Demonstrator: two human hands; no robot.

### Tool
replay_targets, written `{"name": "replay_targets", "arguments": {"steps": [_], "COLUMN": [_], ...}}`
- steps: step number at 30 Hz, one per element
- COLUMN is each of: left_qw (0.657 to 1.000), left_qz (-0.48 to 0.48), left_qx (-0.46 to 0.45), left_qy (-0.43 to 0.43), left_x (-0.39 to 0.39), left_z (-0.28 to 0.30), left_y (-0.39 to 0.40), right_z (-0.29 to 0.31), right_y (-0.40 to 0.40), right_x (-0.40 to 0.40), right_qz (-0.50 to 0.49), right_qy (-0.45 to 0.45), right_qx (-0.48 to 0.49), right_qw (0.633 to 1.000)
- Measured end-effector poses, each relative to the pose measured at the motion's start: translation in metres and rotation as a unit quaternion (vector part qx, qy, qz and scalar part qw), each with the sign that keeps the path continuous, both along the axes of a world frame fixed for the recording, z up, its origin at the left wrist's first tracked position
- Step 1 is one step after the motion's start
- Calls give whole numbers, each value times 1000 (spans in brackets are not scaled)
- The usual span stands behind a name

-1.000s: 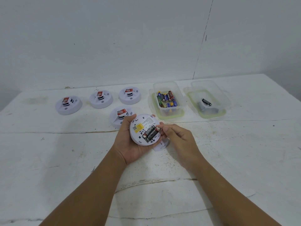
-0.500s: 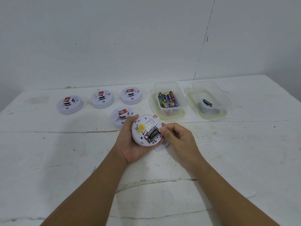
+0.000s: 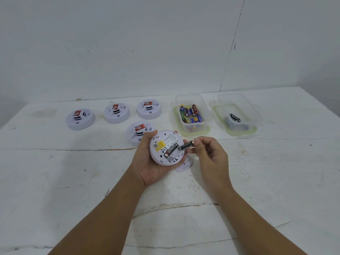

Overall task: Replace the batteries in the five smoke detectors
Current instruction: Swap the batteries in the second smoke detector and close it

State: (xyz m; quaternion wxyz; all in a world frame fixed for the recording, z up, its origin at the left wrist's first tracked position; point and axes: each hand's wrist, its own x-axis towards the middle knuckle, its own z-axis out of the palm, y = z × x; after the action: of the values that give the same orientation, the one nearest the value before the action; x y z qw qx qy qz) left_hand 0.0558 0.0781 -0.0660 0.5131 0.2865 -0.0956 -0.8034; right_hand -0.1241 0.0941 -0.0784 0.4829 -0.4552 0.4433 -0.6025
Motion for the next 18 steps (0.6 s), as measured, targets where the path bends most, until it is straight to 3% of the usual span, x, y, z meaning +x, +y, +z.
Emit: {"name": "replay_targets", "arguments": {"steps": [7,18], "left_qw": [1000,1000], "left_qz": [-2,-17], "left_qx": [0,7], "left_qy": [0,1], "left_x": [0,-1], "left_z": [1,4], "left_y": [0,2], "right_z": [2,-4], "right_y": [9,4], "right_x": [2,2], "right_qz": [-37,0], "right_qy": [50,137], "right_qx": [-40,-57], "right_qw": [997,989]}}
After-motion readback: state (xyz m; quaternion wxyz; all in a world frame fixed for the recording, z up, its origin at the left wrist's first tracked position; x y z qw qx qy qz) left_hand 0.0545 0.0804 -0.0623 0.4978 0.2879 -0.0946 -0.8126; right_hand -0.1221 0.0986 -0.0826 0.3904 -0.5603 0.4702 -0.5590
